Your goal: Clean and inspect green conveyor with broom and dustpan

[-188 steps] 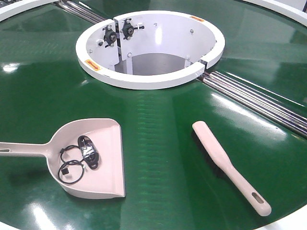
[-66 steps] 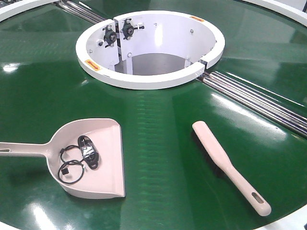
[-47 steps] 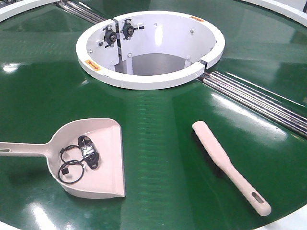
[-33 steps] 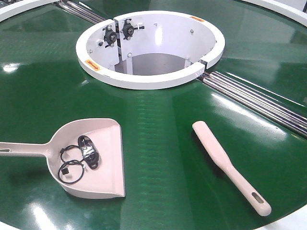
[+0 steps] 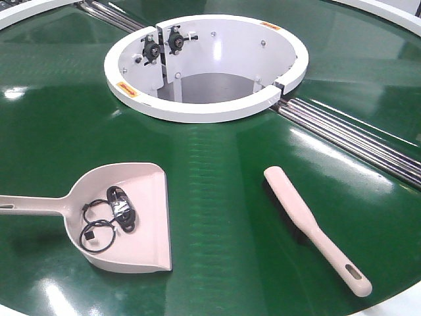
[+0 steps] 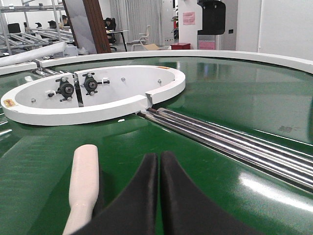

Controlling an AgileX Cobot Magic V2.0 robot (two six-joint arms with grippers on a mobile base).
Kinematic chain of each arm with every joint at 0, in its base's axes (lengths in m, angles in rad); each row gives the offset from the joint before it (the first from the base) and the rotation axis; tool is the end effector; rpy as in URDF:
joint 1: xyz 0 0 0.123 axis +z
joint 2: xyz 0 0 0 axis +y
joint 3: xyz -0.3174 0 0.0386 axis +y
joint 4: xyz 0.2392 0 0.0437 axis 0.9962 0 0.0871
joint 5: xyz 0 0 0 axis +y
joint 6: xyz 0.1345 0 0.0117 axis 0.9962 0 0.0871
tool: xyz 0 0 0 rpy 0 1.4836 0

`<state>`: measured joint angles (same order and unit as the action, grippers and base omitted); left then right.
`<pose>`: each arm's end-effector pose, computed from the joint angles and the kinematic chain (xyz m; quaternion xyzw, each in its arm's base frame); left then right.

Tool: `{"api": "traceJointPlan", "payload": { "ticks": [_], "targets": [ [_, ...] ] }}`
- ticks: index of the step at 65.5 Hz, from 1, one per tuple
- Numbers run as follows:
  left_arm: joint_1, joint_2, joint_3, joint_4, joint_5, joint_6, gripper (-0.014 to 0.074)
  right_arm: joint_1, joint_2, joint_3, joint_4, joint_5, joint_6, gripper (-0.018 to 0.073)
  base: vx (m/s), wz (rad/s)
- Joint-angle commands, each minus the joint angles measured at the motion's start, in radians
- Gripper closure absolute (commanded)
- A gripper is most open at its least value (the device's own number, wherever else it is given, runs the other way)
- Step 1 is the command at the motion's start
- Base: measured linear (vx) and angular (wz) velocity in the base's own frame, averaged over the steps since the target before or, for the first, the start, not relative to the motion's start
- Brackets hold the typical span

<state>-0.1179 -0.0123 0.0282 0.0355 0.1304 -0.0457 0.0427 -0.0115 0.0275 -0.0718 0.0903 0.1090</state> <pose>0.0565 -0.0061 0.1896 0.0375 0.7267 -0.0423 0.6846 0.0570 0.0016 0.1952 0.0004 0.7137 0.0258 0.6999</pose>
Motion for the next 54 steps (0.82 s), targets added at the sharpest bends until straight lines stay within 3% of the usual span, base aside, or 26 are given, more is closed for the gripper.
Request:
{"api": "traceJointPlan", "payload": {
  "ticks": [1, 54],
  "targets": [
    [-0.001, -0.014, 0.008, -0.006, -0.067, -0.010, 0.0603, -0.001, -0.012, 0.003, -0.008, -0.070, -0.001, 0.0568, 0.00, 0.00],
    [-0.001, -0.014, 0.008, -0.006, -0.067, -0.010, 0.0603, -0.001, -0.012, 0.003, -0.008, -0.070, -0.001, 0.0568, 0.00, 0.00]
  ]
}}
